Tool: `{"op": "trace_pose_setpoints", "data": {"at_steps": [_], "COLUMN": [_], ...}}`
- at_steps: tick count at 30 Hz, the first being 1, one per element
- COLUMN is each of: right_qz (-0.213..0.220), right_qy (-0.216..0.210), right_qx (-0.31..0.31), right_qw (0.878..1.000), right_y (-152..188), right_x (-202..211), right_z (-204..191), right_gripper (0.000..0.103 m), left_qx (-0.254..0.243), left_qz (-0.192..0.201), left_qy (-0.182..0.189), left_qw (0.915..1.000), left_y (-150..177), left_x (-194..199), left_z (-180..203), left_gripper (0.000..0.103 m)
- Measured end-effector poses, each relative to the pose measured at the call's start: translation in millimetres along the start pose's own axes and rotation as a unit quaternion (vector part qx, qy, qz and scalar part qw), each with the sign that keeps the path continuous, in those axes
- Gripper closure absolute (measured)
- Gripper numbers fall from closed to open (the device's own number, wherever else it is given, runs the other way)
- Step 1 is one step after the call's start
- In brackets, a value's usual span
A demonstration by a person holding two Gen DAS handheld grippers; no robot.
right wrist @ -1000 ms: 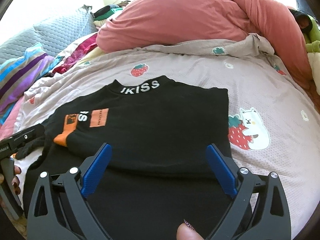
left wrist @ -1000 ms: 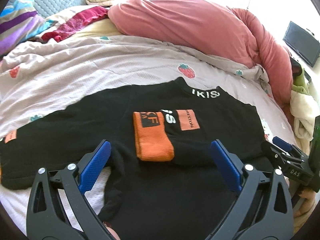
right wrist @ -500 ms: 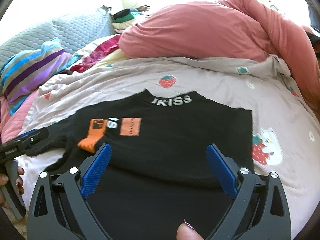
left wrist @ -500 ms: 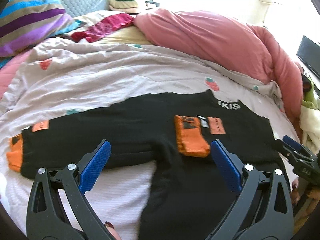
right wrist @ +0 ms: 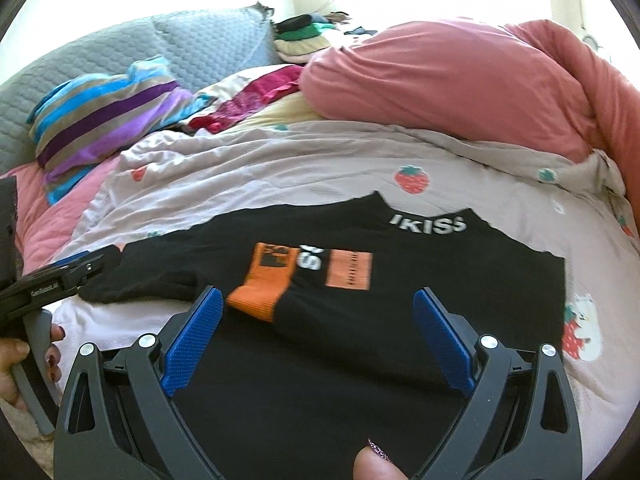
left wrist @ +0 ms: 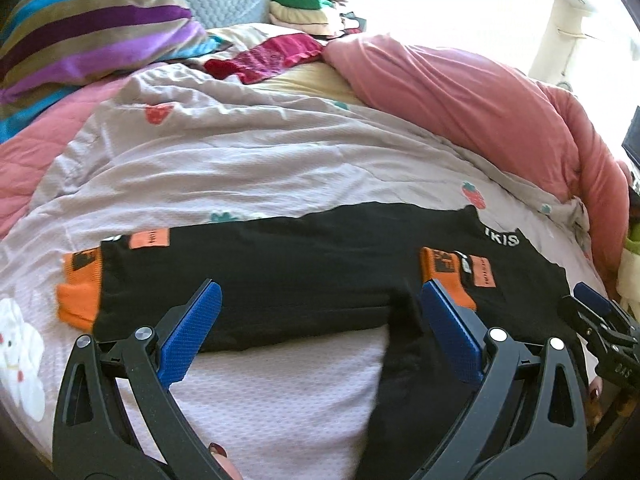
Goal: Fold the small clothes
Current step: 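Move the left tool toward the second orange-cuffed sock at the sleeve end, then close the left tool on the second black sock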
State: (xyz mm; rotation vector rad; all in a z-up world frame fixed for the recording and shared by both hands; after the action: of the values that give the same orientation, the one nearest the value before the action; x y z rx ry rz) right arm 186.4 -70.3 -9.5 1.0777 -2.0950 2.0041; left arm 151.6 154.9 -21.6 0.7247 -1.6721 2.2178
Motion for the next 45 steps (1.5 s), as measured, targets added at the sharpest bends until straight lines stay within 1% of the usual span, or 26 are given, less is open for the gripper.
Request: {"op": "trace_pose_setpoints", "data": {"at_steps": [9, 19, 22, 24, 27, 34, 38, 42, 45], "right_qz": [-0.006, -0.011, -0.011, -0.011, -0.012, -0.013, -0.018, -0.029, -0.037], "right_qy": [-0.035, -0.063, -0.074, -0.077, -0.086, -0.108, -0.122, -0.135, -0.144], "right_qx": [0.023, 0.049, 0.054, 0.057, 0.060, 0.077, 0.091, 0.100, 0.102], "right_qw": [0.999, 0.997, 0.996, 0.995, 0.994, 0.991, 0.988, 0.985, 0.984], "right_y": [-1.0, 0.1, -0.3, -0.6, -1.4, -4.2, -2.7, 2.3, 6.2], "right_x": [-9.9, -16.9, -18.3, -19.6, -21.6, -25.5, -29.1, -36.5, -41.9], "right_z": [-38.9, -73.8, -84.3, -88.7, -97.3, -120.5, -135.8, -150.1, -158.1], "right_gripper": [0.008, 0.008, 0.008, 0.008, 0.008, 0.008, 0.008, 0.008, 0.008], "left_qx": [0.027, 0.060, 0.085, 0.091, 0.097, 0.130, 0.150, 0.189, 0.216], "left_qz": [0.006, 0.018, 0.020, 0.022, 0.024, 0.025, 0.022, 0.016, 0.000], "left_qy": [-0.031, -0.070, -0.070, -0.070, -0.080, -0.089, -0.098, -0.106, -0.112], "left_qw": [0.9991, 0.9956, 0.9937, 0.9931, 0.9918, 0.9871, 0.9836, 0.9760, 0.9698], "left_y": [-1.4, -7.2, -7.5, -8.1, -8.6, -6.9, -4.9, 0.6, 9.2], "left_x": [10.0, 20.9, 24.2, 25.9, 28.4, 32.0, 33.9, 34.9, 31.4], "left_z": [-36.5, -76.1, -88.3, -93.2, -102.8, -124.0, -139.2, -158.1, -171.9], "left_gripper": [0.010, 0.009, 0.010, 0.009, 0.010, 0.010, 0.009, 0.010, 0.010]}}
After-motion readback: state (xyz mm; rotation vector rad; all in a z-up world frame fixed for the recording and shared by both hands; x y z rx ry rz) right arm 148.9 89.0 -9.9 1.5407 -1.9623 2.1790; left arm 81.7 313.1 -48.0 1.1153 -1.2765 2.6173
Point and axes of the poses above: each gripper's, at about its wrist camera, not at the fingertips, and x roughly against the way its jaws point, z to its right, y to its underside, the point moved 6 cm from there along -x, roughly the way its jaws point, and after that the axes turned 13 degrees about z, right-handed, at the moved point
